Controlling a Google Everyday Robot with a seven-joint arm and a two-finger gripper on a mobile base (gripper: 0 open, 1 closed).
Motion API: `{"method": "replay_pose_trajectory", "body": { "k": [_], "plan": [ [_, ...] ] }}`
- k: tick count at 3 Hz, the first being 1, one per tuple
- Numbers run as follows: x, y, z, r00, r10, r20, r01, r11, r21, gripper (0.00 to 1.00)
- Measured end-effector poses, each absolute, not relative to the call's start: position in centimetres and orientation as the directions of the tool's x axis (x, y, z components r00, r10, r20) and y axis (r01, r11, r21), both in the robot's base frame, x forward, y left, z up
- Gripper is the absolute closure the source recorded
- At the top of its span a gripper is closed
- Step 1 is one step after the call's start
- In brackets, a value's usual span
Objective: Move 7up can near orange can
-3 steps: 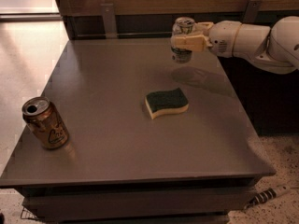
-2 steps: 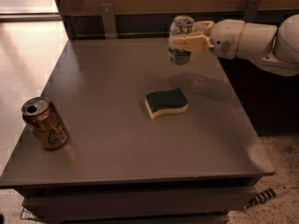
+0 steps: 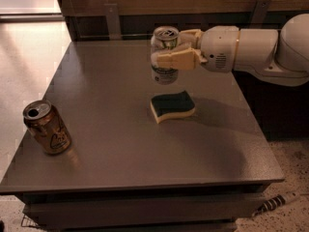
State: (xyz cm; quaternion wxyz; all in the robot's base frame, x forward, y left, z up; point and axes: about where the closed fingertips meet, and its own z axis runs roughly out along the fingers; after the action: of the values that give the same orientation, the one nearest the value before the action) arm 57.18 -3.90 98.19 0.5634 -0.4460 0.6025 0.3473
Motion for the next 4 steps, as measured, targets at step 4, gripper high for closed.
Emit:
{"method": "replay_pose_trajectory", "body": {
  "k": [4],
  "plan": [
    [51.0,3.4,95.3,0.028,-0.155,-0.987,-0.956,0.286,-0.072,1.0]
  ]
}}
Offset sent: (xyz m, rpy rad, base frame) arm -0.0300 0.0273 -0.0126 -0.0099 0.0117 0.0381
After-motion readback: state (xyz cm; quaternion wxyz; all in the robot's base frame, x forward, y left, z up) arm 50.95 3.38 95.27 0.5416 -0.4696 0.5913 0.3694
